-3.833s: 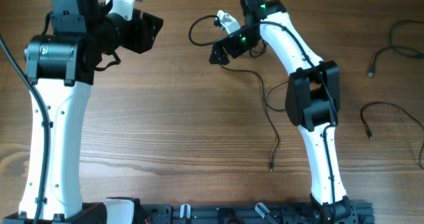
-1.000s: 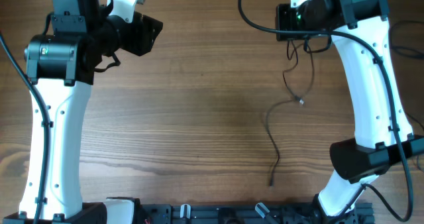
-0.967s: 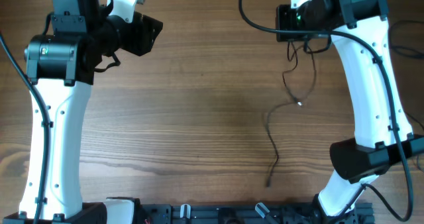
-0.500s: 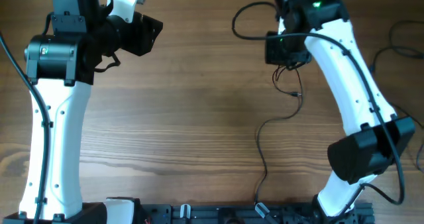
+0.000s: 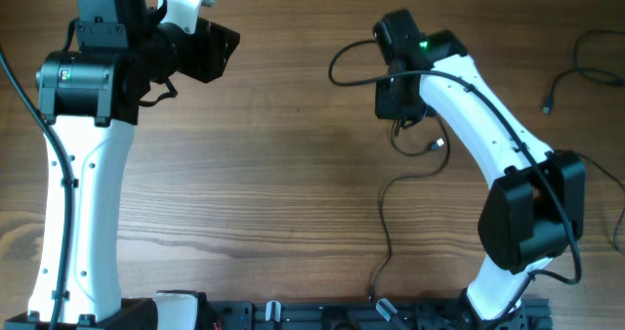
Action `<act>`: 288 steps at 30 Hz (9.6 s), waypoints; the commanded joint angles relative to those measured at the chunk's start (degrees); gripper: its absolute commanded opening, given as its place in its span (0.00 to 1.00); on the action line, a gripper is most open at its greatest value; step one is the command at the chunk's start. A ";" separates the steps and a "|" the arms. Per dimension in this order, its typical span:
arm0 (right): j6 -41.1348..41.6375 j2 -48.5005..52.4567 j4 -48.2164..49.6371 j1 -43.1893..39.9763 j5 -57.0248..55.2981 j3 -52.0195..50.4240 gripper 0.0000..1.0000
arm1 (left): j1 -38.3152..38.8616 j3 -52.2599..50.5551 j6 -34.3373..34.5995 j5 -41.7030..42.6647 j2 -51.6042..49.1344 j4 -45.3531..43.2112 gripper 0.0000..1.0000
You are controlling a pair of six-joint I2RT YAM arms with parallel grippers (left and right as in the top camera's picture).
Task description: Untangle cables
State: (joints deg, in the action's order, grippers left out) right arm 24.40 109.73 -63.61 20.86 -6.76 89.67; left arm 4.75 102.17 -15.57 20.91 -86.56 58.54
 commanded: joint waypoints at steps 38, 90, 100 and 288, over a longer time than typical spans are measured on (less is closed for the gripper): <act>-12.46 0.48 35.78 -7.67 6.05 8.94 0.04 | -0.15 0.07 -0.72 -0.15 0.74 -0.20 0.52; -11.78 9.01 -18.45 -0.20 8.66 48.59 0.52 | -0.15 0.07 -0.72 -0.13 0.74 -0.50 0.54; 2.89 9.20 -19.80 -0.17 -1.38 42.03 0.64 | -0.15 0.07 -0.70 -0.11 0.76 -1.01 0.54; 30.08 -0.09 19.39 9.97 -7.26 3.80 0.05 | -0.17 0.07 -2.21 -4.50 2.51 2.64 0.54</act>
State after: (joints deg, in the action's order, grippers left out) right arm 58.24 113.78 -43.79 31.33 -11.00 93.45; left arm 4.75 102.17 -16.84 16.80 -85.47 61.32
